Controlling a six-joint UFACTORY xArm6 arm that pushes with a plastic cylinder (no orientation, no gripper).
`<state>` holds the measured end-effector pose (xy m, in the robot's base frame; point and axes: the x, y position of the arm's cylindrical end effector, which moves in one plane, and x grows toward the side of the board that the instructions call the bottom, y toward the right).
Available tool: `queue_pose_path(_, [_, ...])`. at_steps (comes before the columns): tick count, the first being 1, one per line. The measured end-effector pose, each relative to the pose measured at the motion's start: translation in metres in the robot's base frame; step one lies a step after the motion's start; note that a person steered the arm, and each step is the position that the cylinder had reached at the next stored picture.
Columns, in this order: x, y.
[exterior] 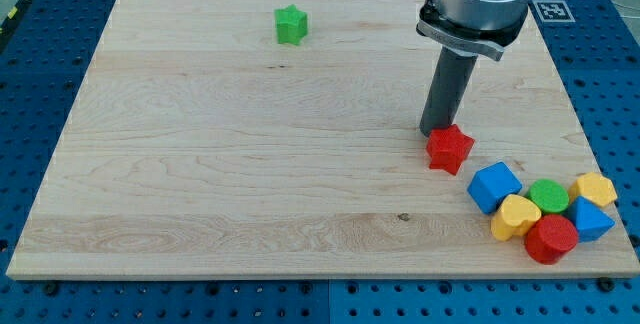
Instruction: Place the red star above the green circle
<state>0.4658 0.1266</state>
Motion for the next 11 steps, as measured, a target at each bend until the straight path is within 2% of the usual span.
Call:
queue_pose_path(2, [0.000, -0.048])
queue_pose_path(3, [0.030, -0.035])
queue_pose_path(5, [0.022, 0.009])
queue_pose_path(8, [-0.002, 0.032])
queue_pose_path(11, [0.018, 0.077])
